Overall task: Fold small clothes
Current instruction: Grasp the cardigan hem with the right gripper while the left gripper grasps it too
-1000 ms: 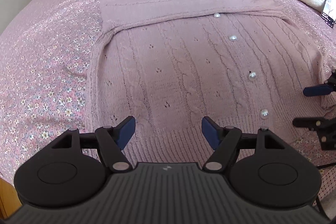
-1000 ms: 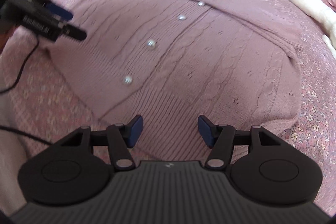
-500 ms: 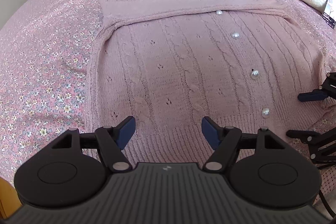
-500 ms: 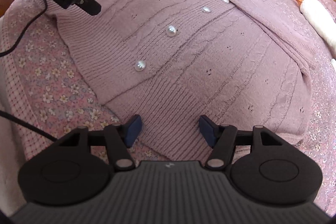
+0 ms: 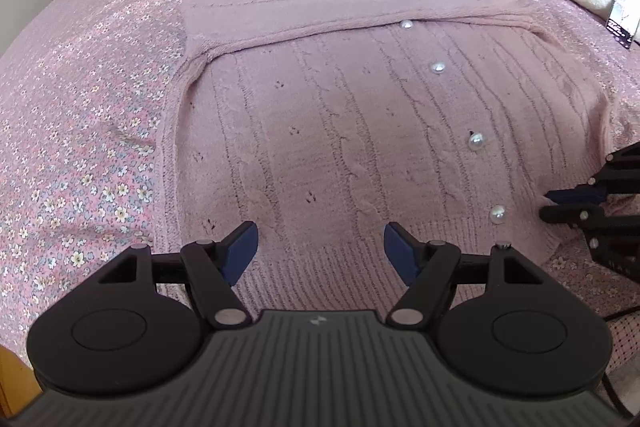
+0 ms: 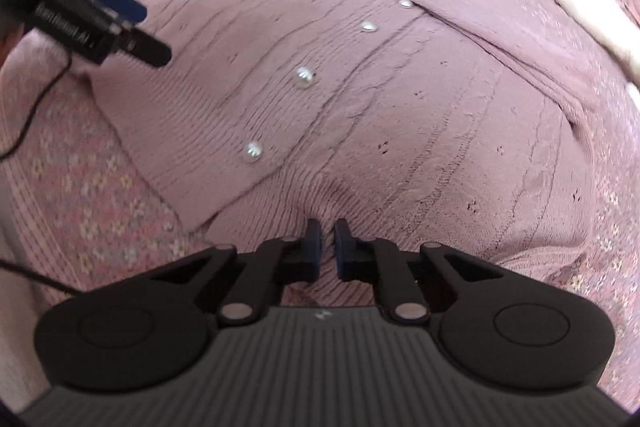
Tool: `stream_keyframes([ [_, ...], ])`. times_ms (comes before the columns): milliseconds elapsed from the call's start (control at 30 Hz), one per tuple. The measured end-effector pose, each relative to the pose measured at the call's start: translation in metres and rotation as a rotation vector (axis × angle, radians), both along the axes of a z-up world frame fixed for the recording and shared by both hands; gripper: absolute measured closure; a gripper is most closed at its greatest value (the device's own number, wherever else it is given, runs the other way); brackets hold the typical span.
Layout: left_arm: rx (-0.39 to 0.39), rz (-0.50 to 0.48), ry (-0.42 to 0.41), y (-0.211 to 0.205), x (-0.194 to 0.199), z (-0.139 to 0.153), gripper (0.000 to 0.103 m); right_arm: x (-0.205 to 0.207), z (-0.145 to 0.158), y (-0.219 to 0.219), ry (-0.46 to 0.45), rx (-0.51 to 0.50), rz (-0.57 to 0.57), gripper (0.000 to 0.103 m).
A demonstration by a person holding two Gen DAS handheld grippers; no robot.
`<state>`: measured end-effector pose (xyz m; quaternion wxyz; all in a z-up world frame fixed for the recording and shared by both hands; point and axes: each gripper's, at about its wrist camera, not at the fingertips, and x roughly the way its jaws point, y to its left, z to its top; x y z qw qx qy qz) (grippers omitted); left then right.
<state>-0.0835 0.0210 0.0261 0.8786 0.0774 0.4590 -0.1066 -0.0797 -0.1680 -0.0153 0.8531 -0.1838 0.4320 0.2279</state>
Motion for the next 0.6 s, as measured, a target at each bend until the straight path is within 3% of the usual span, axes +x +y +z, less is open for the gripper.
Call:
stream_keyframes([
  [400,0.033,-0.149,0.009,-0.023,-0.015,0.0,0.027,0.013,0.008,-0.009,0.012,0.096,-0.083,0.094],
  [600,0.086,-0.234,0.027,-0.038,-0.023,-0.005,0.025,0.017,0.012,-0.013,0.003,0.126,-0.105,0.094],
])
